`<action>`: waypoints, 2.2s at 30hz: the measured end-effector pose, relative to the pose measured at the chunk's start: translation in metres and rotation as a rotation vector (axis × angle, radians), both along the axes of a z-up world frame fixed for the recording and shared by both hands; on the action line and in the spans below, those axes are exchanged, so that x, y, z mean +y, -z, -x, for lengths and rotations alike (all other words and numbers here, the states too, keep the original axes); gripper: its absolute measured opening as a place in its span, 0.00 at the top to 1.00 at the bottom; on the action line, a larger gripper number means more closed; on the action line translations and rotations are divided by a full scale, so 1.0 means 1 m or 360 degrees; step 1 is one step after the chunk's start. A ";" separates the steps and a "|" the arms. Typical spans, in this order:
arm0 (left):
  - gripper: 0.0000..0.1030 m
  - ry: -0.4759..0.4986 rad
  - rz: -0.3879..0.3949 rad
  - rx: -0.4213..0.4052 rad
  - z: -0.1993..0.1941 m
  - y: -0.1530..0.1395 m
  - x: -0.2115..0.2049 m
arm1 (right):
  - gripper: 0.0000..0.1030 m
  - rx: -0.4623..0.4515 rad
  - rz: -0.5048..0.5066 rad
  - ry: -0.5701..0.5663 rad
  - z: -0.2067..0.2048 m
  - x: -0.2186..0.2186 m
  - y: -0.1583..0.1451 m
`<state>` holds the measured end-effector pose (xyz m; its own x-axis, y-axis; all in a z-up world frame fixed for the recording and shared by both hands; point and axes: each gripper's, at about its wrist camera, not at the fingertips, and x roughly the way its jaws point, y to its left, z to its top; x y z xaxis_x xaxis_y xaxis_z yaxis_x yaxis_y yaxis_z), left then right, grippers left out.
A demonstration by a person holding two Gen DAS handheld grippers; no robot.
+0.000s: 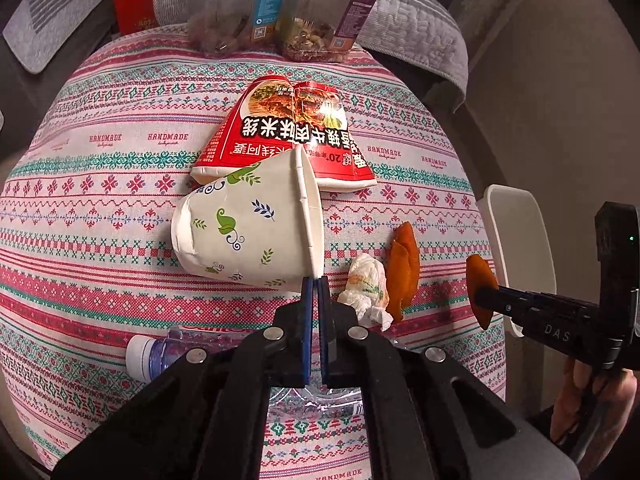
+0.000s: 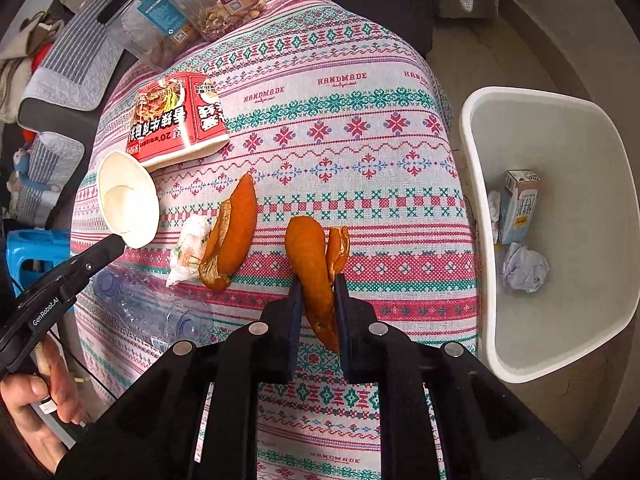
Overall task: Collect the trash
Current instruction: 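Grasp an orange peel with the right gripper while the left grasps the white paper cup, then carry the peel and paper cup to the white bin and release both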
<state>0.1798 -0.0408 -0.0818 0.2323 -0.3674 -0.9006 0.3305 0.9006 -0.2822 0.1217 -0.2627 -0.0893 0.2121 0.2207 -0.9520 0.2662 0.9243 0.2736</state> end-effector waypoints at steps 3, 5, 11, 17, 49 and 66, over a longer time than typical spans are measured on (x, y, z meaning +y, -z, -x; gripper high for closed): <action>0.98 -0.0039 0.0023 -0.0022 0.001 -0.006 0.007 | 0.86 -0.0022 -0.0018 -0.0005 -0.002 0.002 -0.004; 1.00 -0.0065 0.0069 -0.0023 0.003 -0.013 0.012 | 0.86 -0.0049 -0.0050 -0.0004 -0.004 -0.004 -0.008; 1.00 -0.0060 0.0039 -0.0100 0.010 -0.029 0.012 | 0.86 -0.0081 -0.0092 0.0029 -0.004 -0.008 -0.013; 0.33 0.0015 -0.0195 -0.0297 0.014 -0.027 -0.022 | 0.86 -0.0104 -0.0119 0.0065 -0.001 -0.012 -0.017; 0.98 -0.0027 0.0307 -0.0354 0.040 -0.097 -0.023 | 0.86 -0.0284 -0.0410 0.0206 0.023 -0.052 -0.050; 0.97 0.0422 0.0585 -0.0188 0.085 -0.077 -0.202 | 0.85 -0.0410 -0.0424 0.0820 0.094 -0.197 -0.064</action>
<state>0.0952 -0.2432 -0.0046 0.1807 -0.7177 -0.6725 0.5847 0.6282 -0.5133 0.0274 -0.4595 -0.0257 0.5694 0.2516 -0.7826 0.5536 0.5864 0.5913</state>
